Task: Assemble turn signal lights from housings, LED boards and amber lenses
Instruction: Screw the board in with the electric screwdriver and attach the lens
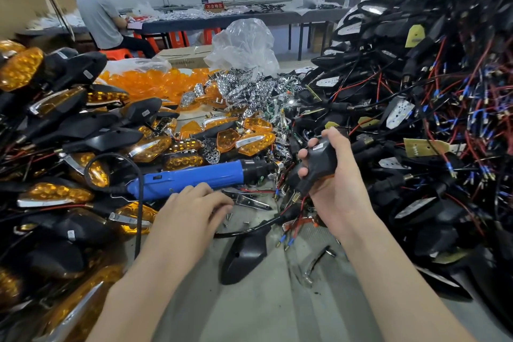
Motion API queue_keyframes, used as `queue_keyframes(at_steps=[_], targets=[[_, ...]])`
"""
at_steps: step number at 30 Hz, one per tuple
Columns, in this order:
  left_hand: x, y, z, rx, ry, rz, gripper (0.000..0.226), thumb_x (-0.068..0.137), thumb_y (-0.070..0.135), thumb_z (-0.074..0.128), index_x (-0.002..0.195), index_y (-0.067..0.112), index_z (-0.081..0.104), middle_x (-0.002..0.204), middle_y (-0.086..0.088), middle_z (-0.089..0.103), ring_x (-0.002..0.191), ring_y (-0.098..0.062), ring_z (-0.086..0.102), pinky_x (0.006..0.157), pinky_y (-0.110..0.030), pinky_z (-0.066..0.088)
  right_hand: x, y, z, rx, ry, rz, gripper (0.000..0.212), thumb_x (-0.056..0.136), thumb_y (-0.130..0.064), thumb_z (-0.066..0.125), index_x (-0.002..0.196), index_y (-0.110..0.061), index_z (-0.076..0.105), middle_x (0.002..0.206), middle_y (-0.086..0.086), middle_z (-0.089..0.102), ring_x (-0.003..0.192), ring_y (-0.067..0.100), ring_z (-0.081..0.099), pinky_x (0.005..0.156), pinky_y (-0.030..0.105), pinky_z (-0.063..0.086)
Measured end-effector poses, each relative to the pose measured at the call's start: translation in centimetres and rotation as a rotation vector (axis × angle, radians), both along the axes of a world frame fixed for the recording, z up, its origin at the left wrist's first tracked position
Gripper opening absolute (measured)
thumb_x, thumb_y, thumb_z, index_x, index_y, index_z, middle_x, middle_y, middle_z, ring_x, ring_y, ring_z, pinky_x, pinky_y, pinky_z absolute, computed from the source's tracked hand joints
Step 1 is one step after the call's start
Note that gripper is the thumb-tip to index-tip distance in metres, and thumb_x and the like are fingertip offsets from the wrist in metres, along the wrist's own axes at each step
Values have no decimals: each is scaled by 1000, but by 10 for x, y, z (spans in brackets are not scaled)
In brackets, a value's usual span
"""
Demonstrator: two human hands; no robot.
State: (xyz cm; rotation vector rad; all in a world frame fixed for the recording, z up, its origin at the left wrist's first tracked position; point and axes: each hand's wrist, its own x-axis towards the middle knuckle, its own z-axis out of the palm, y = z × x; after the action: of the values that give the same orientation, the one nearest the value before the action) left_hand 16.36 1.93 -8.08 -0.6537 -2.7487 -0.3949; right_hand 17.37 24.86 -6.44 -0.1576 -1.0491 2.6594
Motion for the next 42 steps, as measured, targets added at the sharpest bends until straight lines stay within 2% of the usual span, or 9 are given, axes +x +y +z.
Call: queue_keyframes(at_steps=[6,12,18,21,24,28,33,36,42], targets=[[0,8,0,-155,-49,30,23,98,47,51,115,44,66,96,20,44,85,-5,40,73,-22,28,-2,-6,-9,-56,15,89,39,101,-55,51,103,-18,65,80,2,63,65,17,62,50,28,49],[-3,5,-2,-126,-58,-12,12,97,47,51,104,43,61,97,24,46,89,-1,40,79,-18,29,-4,-6,-12,-78,14,123,39,99,-54,52,94,-19,69,80,3,63,64,18,63,49,29,50],[6,47,25,654,-32,-85,6,90,44,62,85,41,62,86,29,65,80,9,61,66,-6,44,-6,-16,-11,11,-17,112,39,88,-57,60,96,-20,67,83,4,65,71,19,66,54,33,54],[5,82,39,785,32,-121,5,93,37,63,89,39,62,87,25,66,79,4,64,67,-11,50,-6,-25,-12,57,-49,137,52,87,-59,55,112,-14,62,103,18,71,89,26,72,66,38,60],[1,100,37,792,35,-102,4,94,40,61,93,37,63,86,23,65,82,-2,64,68,-28,56,-2,-27,-10,121,-62,161,69,96,-59,43,136,-3,53,133,28,62,124,38,63,99,46,55],[0,106,28,781,54,-99,5,96,37,60,93,34,63,87,21,66,83,-2,63,68,-34,56,0,-25,-8,96,-91,157,63,103,-56,38,137,-6,54,130,21,67,118,30,67,87,35,58],[-4,102,26,770,50,-98,3,95,38,60,93,36,63,86,24,66,80,-1,64,67,-31,56,-1,-27,-8,86,-119,127,64,100,-56,43,137,-5,55,132,23,66,122,32,65,96,37,58],[-3,102,30,707,73,-119,7,94,37,60,96,33,65,87,21,66,82,-3,63,68,-35,56,0,-27,-8,99,-118,110,68,93,-58,48,137,-7,58,127,19,69,117,28,68,87,34,60],[3,103,31,641,27,-192,26,102,35,50,120,34,69,110,22,62,112,-3,57,89,-32,53,0,-24,-12,46,-127,120,62,99,-58,44,134,-9,63,127,16,70,115,24,70,82,32,59]])
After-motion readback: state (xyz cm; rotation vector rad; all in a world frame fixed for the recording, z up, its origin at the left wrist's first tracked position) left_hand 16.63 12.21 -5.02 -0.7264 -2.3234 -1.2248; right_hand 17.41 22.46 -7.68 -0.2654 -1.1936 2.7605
